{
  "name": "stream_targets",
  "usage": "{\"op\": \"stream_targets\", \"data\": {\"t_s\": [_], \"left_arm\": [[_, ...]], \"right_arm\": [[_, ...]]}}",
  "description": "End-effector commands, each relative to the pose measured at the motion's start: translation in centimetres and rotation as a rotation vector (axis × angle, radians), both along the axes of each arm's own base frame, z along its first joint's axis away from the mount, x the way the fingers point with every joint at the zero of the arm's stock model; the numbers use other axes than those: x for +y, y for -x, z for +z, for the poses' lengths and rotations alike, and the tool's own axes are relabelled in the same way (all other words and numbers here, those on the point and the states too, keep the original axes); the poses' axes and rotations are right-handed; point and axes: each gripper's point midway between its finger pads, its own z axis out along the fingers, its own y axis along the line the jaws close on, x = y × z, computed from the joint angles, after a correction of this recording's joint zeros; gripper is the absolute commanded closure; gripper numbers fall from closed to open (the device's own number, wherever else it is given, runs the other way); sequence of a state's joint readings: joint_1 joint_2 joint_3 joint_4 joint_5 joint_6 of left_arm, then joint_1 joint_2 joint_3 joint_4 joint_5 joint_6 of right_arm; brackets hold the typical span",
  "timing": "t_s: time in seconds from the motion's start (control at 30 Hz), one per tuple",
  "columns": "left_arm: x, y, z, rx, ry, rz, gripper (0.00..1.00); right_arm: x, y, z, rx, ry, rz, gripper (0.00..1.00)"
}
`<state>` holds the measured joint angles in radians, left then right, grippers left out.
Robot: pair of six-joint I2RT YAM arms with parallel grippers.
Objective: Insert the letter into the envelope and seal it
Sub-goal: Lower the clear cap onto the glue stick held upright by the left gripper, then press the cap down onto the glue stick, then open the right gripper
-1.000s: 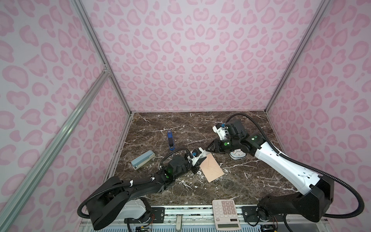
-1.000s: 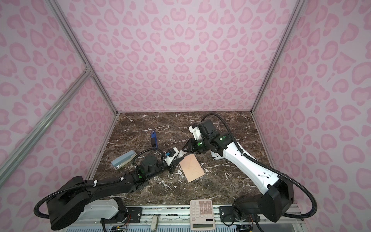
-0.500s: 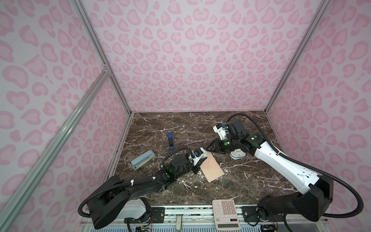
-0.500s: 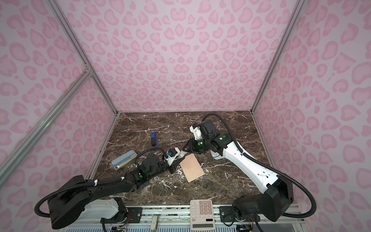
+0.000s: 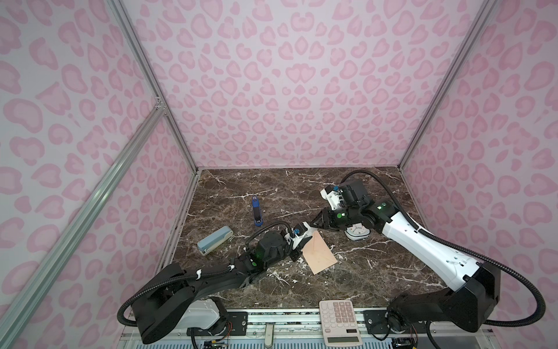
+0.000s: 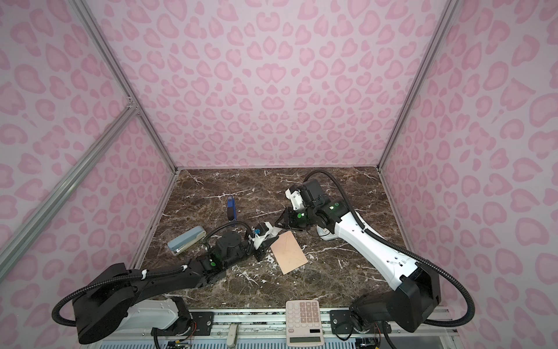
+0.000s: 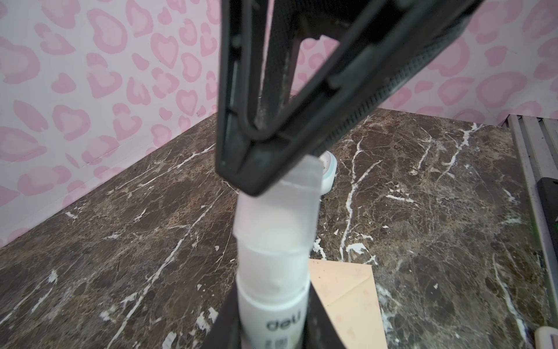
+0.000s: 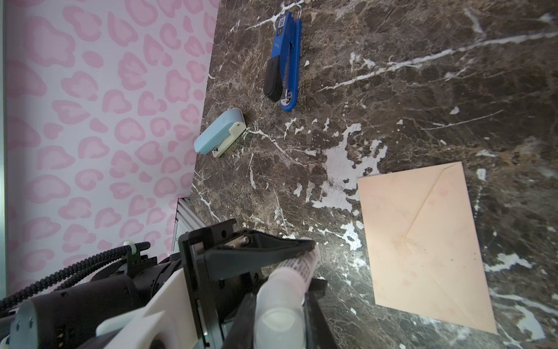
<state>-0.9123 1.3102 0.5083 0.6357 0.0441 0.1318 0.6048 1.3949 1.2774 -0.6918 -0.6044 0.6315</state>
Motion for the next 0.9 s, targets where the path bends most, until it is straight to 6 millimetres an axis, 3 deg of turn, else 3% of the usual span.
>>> {"op": "stream_targets", "data": {"t_s": [0.0,0.87], "left_arm": [[-1.1,0.7,1.8,-0.042,0.042,-0.065,0.96],[-1.1,0.9,2.6,-0.055,0.057,-0.065,0.96]], "right_arm": [[1.2,0.2,0.9,-0.015,-0.048,0.049,0.80],[1.9,1.3,-1.3,-0.003,0.091,0.100,0.80]]}}
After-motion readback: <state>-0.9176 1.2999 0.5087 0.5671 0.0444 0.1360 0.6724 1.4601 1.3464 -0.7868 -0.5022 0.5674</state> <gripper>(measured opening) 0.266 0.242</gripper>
